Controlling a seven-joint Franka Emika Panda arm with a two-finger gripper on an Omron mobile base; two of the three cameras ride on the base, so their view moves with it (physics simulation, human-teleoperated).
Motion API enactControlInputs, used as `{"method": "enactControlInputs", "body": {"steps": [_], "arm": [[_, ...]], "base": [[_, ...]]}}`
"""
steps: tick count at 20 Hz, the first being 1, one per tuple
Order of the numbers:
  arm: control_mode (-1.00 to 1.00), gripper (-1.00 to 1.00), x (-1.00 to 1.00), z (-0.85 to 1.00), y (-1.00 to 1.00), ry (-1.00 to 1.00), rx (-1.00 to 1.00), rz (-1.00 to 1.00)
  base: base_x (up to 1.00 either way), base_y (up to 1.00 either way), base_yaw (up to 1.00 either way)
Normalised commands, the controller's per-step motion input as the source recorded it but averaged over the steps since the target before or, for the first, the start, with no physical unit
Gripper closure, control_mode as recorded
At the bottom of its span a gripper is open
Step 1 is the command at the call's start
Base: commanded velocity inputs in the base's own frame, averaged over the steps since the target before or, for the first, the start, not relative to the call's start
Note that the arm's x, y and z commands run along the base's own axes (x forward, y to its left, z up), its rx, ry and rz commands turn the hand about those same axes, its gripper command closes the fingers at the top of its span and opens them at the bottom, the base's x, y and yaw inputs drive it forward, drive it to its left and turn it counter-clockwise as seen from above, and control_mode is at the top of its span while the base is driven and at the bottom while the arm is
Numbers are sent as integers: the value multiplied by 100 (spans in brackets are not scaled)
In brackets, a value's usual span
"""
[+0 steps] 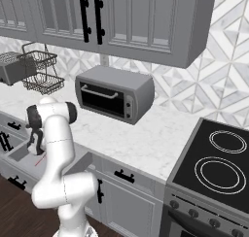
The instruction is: Take a straw from the drawer in front and place it inside the glass cup on the dining counter.
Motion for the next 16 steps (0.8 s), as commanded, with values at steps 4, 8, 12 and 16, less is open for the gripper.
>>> {"method": "enactControlInputs", "body": {"steps": [4,8,12,16], "arm": [[-100,100,-90,-100,-1,-7,0,0],[-100,100,-55,-96,-10,0,7,0],[-100,100,-81,-99,-89,0,20,0],[-100,100,-98,-93,-86,0,19,0]], "base": [[0,0,0],[0,0,0],[0,0,0],[0,0,0]]}}
